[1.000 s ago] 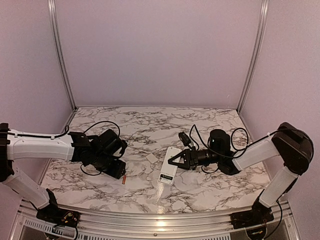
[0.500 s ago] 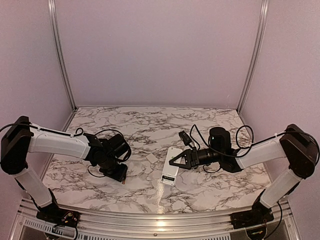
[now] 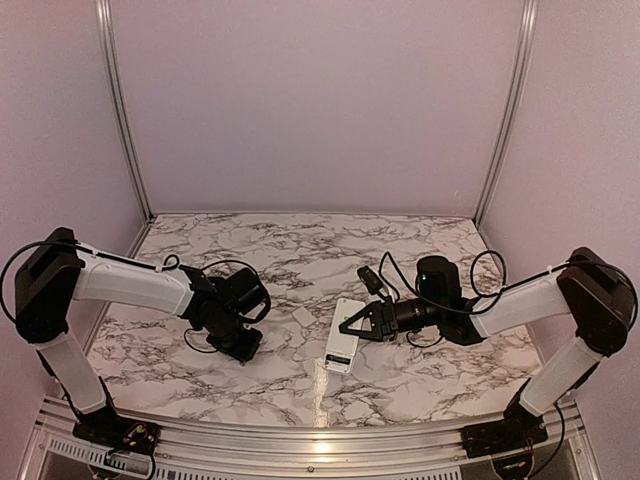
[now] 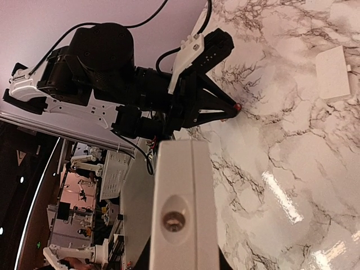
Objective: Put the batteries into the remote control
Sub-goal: Pick up the battery from the center of the board, then place the battery in the battery compartment.
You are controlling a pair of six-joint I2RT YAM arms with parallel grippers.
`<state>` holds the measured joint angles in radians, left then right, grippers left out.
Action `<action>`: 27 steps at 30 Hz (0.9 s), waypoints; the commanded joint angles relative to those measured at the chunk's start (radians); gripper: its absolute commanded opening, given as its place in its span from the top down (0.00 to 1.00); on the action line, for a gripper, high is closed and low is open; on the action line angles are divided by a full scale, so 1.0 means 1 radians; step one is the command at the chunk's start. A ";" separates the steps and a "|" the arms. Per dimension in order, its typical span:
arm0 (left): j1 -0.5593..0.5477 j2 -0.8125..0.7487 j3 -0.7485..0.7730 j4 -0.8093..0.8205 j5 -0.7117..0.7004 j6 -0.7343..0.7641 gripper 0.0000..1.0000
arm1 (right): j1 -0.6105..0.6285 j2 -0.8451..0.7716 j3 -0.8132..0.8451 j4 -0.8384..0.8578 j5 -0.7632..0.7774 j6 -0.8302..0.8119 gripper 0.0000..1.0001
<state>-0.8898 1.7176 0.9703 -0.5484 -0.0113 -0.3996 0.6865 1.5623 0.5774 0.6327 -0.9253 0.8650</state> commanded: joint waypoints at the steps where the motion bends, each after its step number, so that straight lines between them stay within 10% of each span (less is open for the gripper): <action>1: -0.012 0.021 0.024 -0.017 0.008 0.057 0.92 | -0.018 0.034 0.031 0.018 -0.020 0.028 1.00; 14: -0.070 -0.391 -0.064 0.365 0.254 0.221 1.00 | 0.027 0.104 0.069 0.096 -0.050 0.137 1.00; 27: -0.312 -0.356 -0.017 0.395 0.229 0.552 1.00 | 0.091 0.191 0.085 0.315 -0.087 0.354 1.00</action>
<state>-1.1656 1.3464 0.9340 -0.1856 0.2211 0.0170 0.7570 1.7313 0.6388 0.8165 -0.9886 1.1206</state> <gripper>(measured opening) 0.084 0.142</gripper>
